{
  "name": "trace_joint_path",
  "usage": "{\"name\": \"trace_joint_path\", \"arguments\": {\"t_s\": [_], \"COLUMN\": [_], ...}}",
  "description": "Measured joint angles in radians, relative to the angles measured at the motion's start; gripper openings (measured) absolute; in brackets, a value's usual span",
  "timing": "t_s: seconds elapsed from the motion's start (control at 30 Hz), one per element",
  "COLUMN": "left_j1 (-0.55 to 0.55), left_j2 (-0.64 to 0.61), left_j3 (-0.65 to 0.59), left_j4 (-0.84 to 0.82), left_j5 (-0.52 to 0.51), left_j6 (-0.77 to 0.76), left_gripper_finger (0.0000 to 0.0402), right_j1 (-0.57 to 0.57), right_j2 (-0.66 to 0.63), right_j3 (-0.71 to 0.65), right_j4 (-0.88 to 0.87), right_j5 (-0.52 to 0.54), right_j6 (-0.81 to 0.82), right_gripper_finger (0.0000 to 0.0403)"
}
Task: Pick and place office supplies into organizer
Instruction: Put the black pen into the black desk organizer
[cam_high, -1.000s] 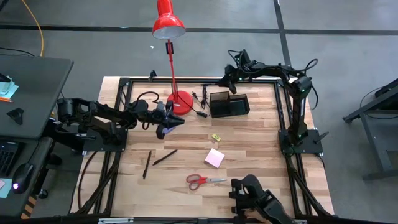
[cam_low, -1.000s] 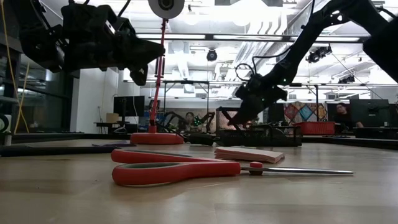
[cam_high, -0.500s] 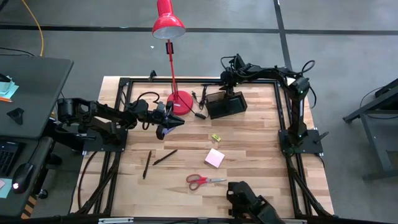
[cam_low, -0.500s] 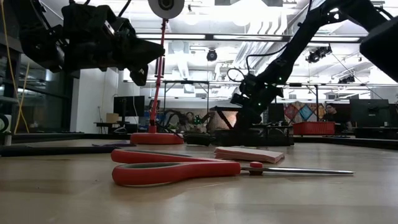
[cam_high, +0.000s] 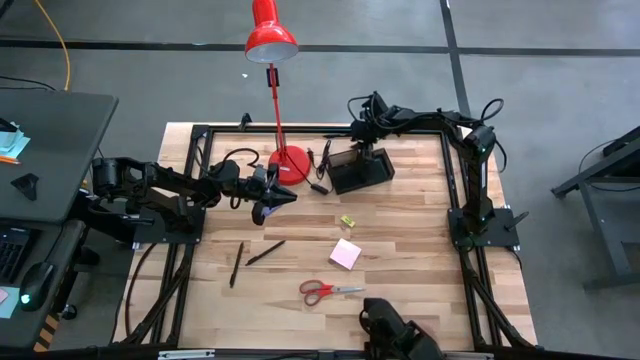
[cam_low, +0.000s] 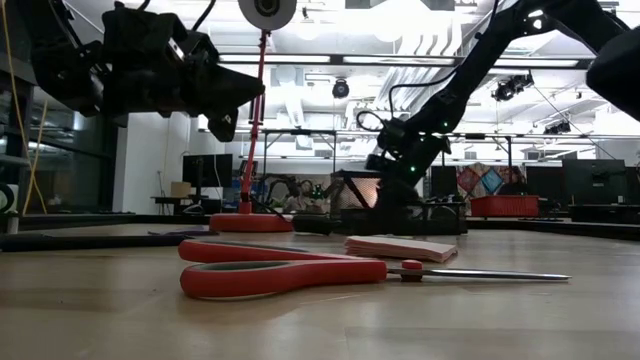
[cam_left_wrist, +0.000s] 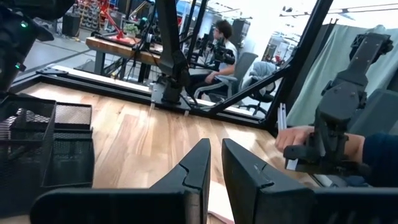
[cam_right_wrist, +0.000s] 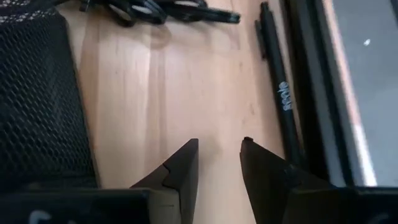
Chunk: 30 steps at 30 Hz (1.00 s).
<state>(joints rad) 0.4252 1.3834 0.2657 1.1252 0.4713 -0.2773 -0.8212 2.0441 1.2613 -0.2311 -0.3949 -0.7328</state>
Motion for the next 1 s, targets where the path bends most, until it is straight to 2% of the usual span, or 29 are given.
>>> {"name": "trace_joint_path", "arguments": {"t_s": [0.2,0.57,0.83,1.0], "left_j1": [0.0,0.0,0.0,0.0], "left_j2": [0.0,0.0,0.0,0.0], "left_j3": [0.0,0.0,0.0,0.0], "left_j4": [-0.002,-0.003,-0.009,-0.015], "left_j5": [0.0,0.0,0.0,-0.003], "left_j6": [0.004,0.004,0.004,0.012], "left_gripper_finger": [0.0033,0.0033,0.0033,0.0033], "right_j1": [0.004,0.031,0.104,0.132], "right_j2": [0.0,-0.004,-0.009,-0.022], "right_j3": [0.0,0.003,0.003,0.0], "right_j4": [-0.041,-0.129,-0.158,-0.128], "right_j5": [0.067,0.046,0.08,0.162], "right_j6": [0.054,0.131,0.137,0.073], "right_gripper_finger": [0.0112,0.0112,0.0112,0.0112]}}
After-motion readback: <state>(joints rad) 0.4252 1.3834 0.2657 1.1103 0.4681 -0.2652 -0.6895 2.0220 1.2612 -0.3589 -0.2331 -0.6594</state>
